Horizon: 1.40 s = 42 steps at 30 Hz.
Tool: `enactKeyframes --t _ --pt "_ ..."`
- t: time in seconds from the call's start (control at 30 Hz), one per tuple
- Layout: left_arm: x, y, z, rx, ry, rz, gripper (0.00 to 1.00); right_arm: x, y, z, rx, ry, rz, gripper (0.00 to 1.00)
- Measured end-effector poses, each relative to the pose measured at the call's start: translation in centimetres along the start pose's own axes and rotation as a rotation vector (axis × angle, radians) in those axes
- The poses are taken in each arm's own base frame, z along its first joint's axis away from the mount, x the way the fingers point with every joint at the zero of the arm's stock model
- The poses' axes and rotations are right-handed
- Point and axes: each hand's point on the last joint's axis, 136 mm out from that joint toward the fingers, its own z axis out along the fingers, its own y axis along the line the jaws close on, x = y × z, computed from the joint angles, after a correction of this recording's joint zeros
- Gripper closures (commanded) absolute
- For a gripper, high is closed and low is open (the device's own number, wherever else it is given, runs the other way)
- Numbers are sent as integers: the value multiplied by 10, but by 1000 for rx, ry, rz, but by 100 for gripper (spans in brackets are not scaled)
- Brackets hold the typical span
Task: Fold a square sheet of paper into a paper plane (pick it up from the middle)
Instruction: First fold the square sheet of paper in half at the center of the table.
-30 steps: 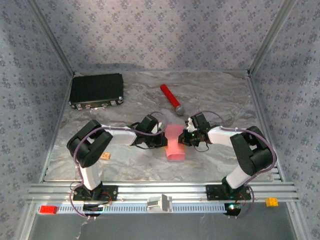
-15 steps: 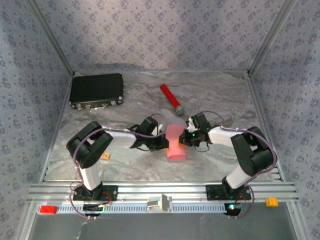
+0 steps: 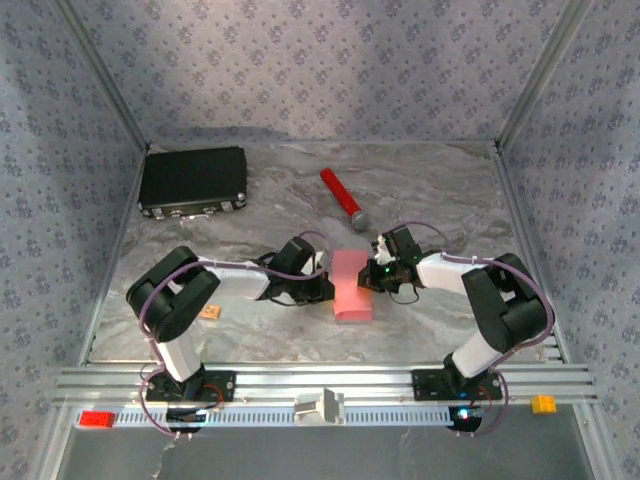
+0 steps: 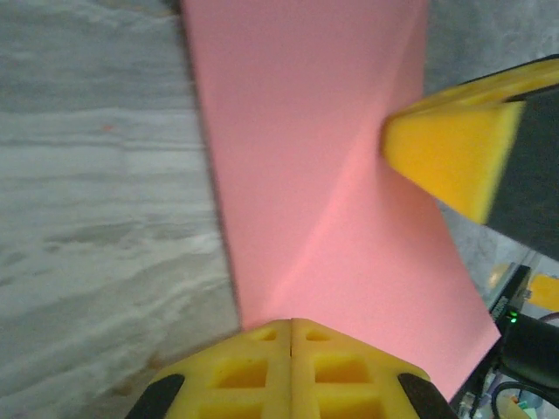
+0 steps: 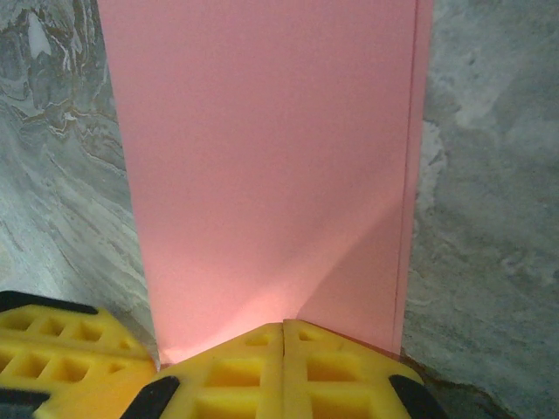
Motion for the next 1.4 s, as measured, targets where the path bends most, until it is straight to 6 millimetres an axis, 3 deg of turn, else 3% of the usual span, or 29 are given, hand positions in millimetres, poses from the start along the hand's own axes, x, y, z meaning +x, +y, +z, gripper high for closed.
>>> enactKeyframes --t 0.23,0.37,0.5,0.93,1.27,1.4 --pt "-2 -26 2 61 4 3 99 0 0 0 0 0 0 100" --pt "3 -21 8 50 22 -7 99 0 0 0 0 0 0 100" --pt "14 0 17 15 53 -29 97 0 0 0 0 0 0 100" --pt "20 4 7 0 45 6 96 1 -1 -1 2 -4 -2 100" --pt "21 -20 4 20 54 7 95 1 -2 -2 8 -8 -1 100" --pt "23 -19 9 19 62 8 95 1 -2 -2 8 -8 -1 100"
